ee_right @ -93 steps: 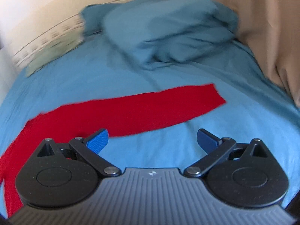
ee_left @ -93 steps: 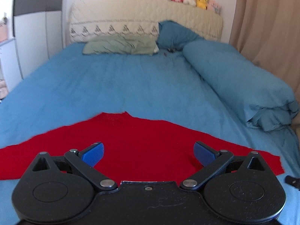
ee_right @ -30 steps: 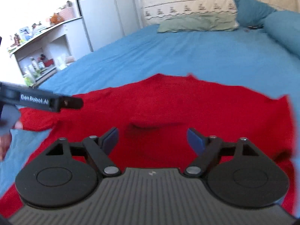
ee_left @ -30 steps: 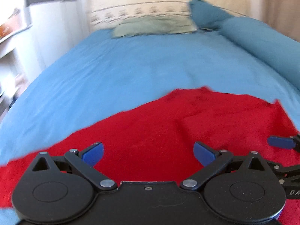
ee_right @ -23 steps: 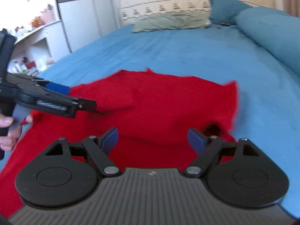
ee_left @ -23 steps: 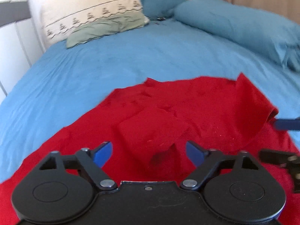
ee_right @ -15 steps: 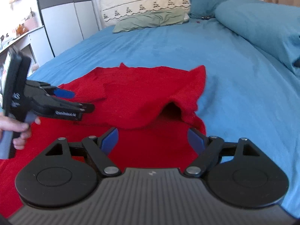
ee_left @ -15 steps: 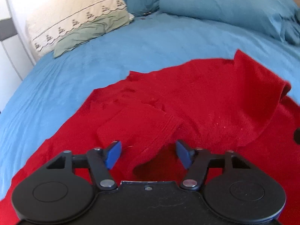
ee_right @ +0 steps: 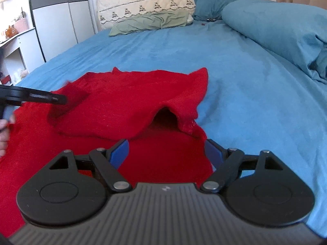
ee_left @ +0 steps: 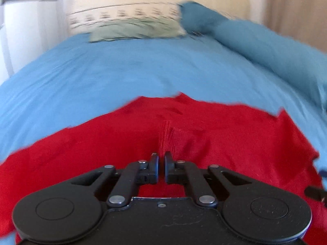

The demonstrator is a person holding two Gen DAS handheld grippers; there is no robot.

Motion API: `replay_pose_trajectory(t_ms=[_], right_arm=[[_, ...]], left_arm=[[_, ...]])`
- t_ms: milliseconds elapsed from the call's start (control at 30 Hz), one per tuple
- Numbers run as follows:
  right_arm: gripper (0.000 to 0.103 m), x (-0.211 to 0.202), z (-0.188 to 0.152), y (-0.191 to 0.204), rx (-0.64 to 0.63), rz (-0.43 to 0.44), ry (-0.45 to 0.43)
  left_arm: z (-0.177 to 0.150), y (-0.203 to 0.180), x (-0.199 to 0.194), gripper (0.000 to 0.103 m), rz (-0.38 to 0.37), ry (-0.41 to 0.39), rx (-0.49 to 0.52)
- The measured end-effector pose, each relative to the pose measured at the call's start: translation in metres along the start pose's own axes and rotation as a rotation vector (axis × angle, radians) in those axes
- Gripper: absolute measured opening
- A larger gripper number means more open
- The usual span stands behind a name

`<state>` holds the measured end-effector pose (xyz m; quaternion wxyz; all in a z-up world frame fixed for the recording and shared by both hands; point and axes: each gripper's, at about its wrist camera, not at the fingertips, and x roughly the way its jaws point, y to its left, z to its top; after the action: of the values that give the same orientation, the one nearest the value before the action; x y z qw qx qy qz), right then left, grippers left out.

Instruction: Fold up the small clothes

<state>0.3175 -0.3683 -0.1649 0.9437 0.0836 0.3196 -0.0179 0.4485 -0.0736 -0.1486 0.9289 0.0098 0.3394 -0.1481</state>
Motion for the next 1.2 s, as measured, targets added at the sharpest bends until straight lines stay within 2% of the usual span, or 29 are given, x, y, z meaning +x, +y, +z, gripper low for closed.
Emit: replay_pose_trajectory(t_ms=[100,167,200,300,333,433,500,533,567,600,633,800,900,1000,1100,1200], right_arm=[[0.097,0.000,-0.002,-0.003,0.028,0.004,-0.004],[0.097,0.001,-0.003,-0.004,0.039,0.004,-0.003],[0.097,0.001,-0.003,-0.004,0.040,0.005,0.000],[0.097,0.002,-0.002,-0.004,0.026,-0.005,0.005],[0.097,0.002,-0.001,-0.003,0.017,-0.015,0.005],[0.097,0.004,0.000,-0.004,-0.004,-0.042,0.003],[0.097,0.006,0.000,-0.003,-0.029,-0.086,-0.001],[0.097,0.008,0.001,-0.003,-0.045,-0.115,-0.004],[0.097,0.010,0.002,-0.004,-0.056,-0.147,-0.011],[0.097,0.012,0.002,-0.005,-0.058,-0.169,-0.016],[0.097,0.016,0.004,-0.008,-0.051,-0.181,-0.015],[0.096,0.038,0.015,-0.007,-0.046,-0.180,0.001],[0.095,0.049,0.021,0.002,-0.058,-0.171,0.004],[0.094,0.056,0.022,0.001,-0.060,-0.221,0.004],[0.094,0.053,0.018,-0.011,-0.036,-0.268,0.003],[0.093,0.047,0.014,-0.028,-0.001,-0.259,0.010]], left_arm=[[-0.015,0.038,-0.011,0.007,0.018,-0.015,-0.185],[-0.028,0.056,-0.016,0.008,0.005,-0.013,-0.273],[-0.033,0.062,-0.016,0.015,-0.017,-0.006,-0.297],[-0.043,0.065,-0.014,0.050,-0.058,0.006,-0.313],[-0.044,0.065,-0.014,0.056,-0.079,-0.005,-0.322],[-0.040,0.063,-0.010,0.058,-0.085,-0.022,-0.349],[-0.038,0.067,-0.006,0.056,-0.090,-0.023,-0.376],[-0.036,0.065,-0.004,0.052,-0.090,-0.027,-0.380],[-0.034,0.064,-0.002,0.043,-0.078,-0.029,-0.375],[-0.034,0.065,-0.002,0.010,-0.065,-0.029,-0.361],[-0.031,0.064,-0.001,0.006,-0.055,-0.022,-0.345],[-0.026,0.069,-0.014,0.006,-0.038,-0.098,-0.324],[-0.022,0.074,-0.026,0.006,-0.003,-0.161,-0.310],[-0.026,0.082,-0.036,0.006,0.045,-0.214,-0.295],[-0.038,0.097,-0.034,0.006,0.082,-0.199,-0.318],[-0.053,0.111,-0.026,0.006,0.077,-0.151,-0.368]])
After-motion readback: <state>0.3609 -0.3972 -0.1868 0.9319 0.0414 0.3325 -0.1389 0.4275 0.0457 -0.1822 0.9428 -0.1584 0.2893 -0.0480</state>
